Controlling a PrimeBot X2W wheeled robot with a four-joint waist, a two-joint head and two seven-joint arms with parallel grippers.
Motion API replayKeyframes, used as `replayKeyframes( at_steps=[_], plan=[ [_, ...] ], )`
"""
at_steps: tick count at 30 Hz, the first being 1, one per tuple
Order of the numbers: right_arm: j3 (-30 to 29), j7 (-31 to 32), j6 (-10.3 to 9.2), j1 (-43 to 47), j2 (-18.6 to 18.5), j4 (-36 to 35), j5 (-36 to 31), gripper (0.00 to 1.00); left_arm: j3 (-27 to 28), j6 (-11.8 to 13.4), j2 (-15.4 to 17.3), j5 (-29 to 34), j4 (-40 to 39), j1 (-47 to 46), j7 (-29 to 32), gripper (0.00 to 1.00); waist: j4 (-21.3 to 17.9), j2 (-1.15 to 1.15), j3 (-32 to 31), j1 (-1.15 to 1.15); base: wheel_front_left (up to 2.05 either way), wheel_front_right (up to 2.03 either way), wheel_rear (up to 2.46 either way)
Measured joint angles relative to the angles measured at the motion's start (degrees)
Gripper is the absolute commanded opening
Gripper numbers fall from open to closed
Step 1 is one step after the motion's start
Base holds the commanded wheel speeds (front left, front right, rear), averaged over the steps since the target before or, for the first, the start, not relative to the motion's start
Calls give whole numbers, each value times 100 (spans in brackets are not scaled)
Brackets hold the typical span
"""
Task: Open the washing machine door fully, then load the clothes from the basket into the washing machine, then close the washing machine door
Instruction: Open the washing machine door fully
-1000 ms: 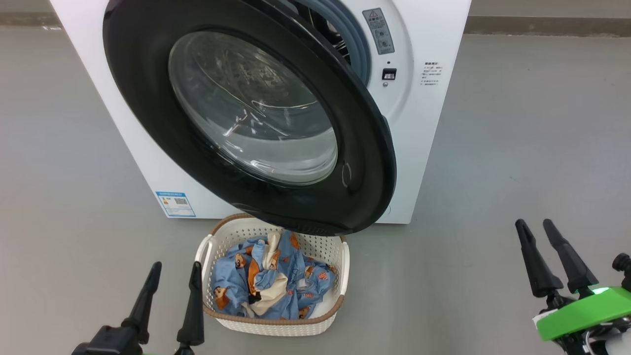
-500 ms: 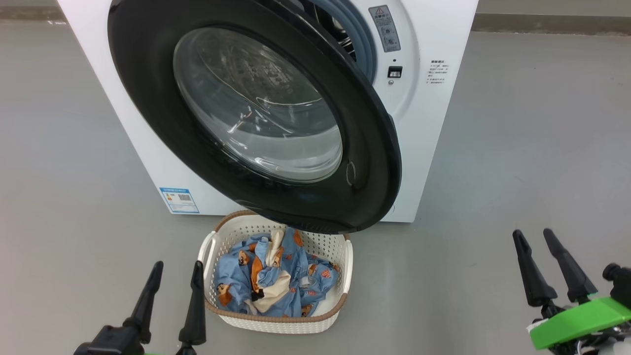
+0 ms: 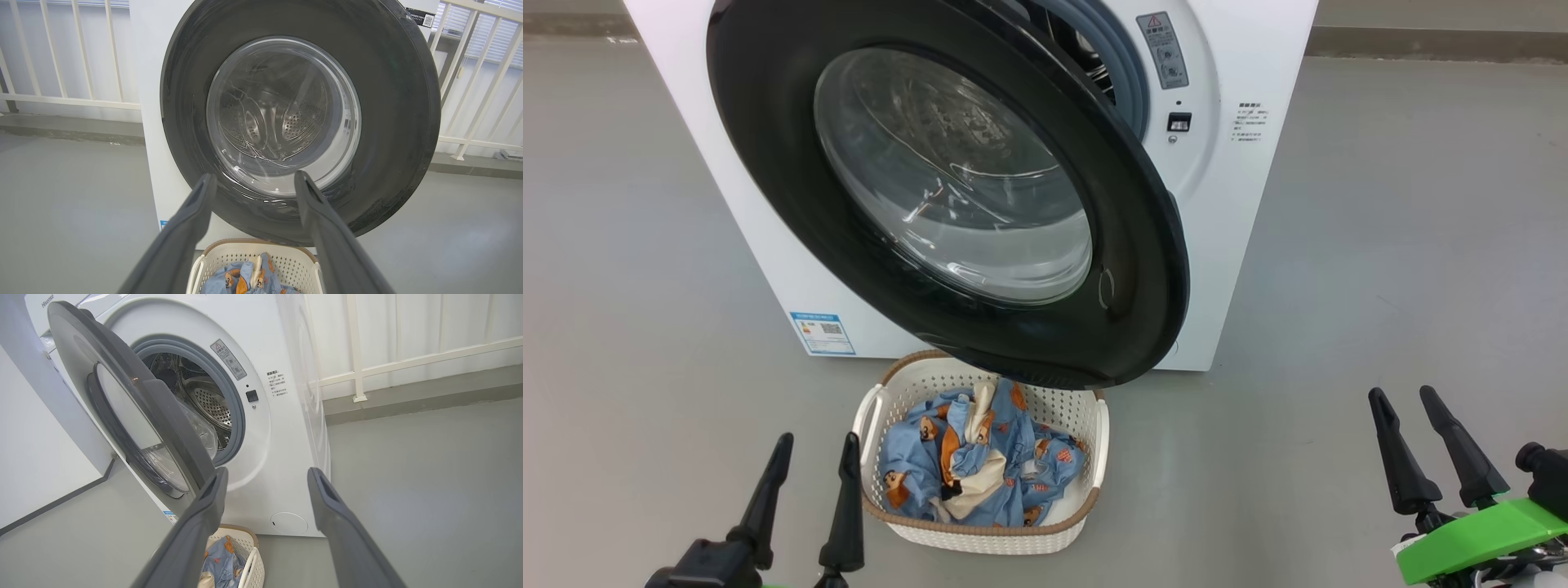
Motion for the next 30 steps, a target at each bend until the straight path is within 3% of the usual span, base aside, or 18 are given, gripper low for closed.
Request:
replayKeyframes(
  at_steps=[13,14,16,17,19,20,30],
  plan=[
    [126,0,0,-337,-131,51,149,97,-49,0,0,0,-7,-9,0,100,19,0,132,0,0,0,0],
    [130,0,0,-433,-166,52,221,85,-58,0,1,0,-7,-14,1,100,24,0,156,0,0,0,0],
    [158,0,0,-619,-213,58,388,46,-79,0,1,0,-10,-34,0,100,38,0,208,0,0,0,0],
    [190,0,0,-697,-244,58,448,40,-93,1,0,0,-11,-36,1,100,49,0,233,0,0,0,0],
    [302,0,0,-848,-350,62,600,9,-114,1,1,0,-10,-47,1,100,78,0,279,0,0,0,0],
    [321,0,0,-917,-382,57,723,0,-123,1,0,0,-13,-59,0,100,96,0,299,0,0,0,0],
    [972,159,0,-1778,-836,286,2361,0,-175,11,1,1,-29,-189,1,100,271,0,498,0,0,0,0]
  ],
)
